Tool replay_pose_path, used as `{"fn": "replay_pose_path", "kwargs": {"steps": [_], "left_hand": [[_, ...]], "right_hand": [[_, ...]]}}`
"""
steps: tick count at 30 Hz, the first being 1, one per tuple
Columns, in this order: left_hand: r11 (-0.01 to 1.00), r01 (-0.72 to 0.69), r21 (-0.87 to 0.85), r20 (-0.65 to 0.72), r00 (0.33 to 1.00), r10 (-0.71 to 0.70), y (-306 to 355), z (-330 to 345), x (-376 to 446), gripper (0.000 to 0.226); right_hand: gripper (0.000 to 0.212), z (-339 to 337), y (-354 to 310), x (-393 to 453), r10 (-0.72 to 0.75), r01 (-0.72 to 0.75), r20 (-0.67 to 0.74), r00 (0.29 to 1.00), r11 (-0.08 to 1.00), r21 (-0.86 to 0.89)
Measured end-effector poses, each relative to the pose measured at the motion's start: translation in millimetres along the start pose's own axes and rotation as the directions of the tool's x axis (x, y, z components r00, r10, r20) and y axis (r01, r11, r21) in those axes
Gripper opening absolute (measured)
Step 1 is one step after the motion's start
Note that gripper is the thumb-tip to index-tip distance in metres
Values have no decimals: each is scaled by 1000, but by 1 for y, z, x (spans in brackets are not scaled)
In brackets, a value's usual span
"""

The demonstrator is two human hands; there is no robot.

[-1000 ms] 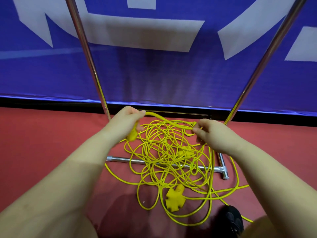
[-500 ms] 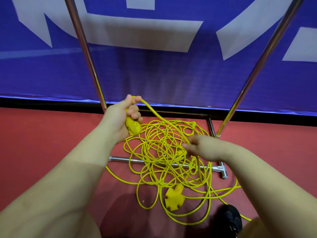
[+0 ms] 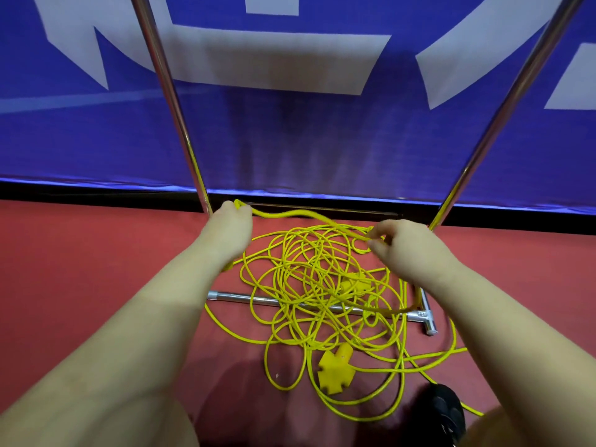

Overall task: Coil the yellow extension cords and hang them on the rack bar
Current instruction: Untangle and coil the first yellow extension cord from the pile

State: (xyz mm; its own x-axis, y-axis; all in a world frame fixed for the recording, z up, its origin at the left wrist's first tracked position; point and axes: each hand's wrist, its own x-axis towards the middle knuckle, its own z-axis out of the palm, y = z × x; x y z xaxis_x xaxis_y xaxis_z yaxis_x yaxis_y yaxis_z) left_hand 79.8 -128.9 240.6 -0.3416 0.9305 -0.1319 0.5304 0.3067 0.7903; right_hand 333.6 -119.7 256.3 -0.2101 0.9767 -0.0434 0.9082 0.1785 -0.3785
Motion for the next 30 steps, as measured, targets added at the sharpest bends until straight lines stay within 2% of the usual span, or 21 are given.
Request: {"fn": "replay_pose_path", "kwargs": {"steps": [2,4,6,9,11,13,15,16,19,21,23,25,27,28,30], "left_hand": [[998,3,60,-21,1000,-1,-3,2,1,39],[979,-48,196,-17,998,53,-1,3,-2,27],[962,-152,225,98,986,133,5,7,-9,19],[966,-258,32,357,905,231,19,14,-28,16],[962,-261,-80,456,849,268,27,21,-37,18],[958,-243,-153,524,802,288,33,31,-47,20],[957,-211,-197,592,753,288,36,42,-55,23],[956,-222,-191,601,744,293,36,45,-59,25],[948,-231,-220,491,813,312,36,47,-52,27],[931,-143,-337,349,899,264,33,42,-40,27],[876,-31,-482,235,958,164,30,34,-28,29],[844,37,-535,212,973,91,23,30,-21,29],[864,70,-499,254,965,68,21,28,-20,30],[881,96,-463,298,953,53,19,27,-19,29],[899,171,-403,405,914,8,14,25,-16,26]], "right_hand": [[18,-4,-6,-5,-26,33,76,997,995,-90],[19,-6,-10,-8,-85,108,171,982,986,-130],[20,-10,-13,-11,-149,180,287,946,980,-85],[18,-11,-17,-15,-228,219,388,893,973,69],[24,-10,-18,-14,-272,235,329,904,961,146],[19,-10,-20,-11,-277,241,138,951,943,228],[22,-10,-20,-9,-213,215,-37,976,934,286],[28,-10,-20,-8,-172,186,-73,982,939,289],[37,-7,-16,-2,-48,50,-15,999,957,285],[41,-5,-9,2,4,-42,146,989,964,263],[35,-4,-4,4,-3,-101,260,966,917,385],[19,-6,-2,5,-32,-112,204,978,748,654],[10,-12,-1,8,22,-44,39,999,594,803],[10,-15,0,9,46,4,-37,998,585,811],[11,-19,3,12,40,72,-133,990,671,738]]}}
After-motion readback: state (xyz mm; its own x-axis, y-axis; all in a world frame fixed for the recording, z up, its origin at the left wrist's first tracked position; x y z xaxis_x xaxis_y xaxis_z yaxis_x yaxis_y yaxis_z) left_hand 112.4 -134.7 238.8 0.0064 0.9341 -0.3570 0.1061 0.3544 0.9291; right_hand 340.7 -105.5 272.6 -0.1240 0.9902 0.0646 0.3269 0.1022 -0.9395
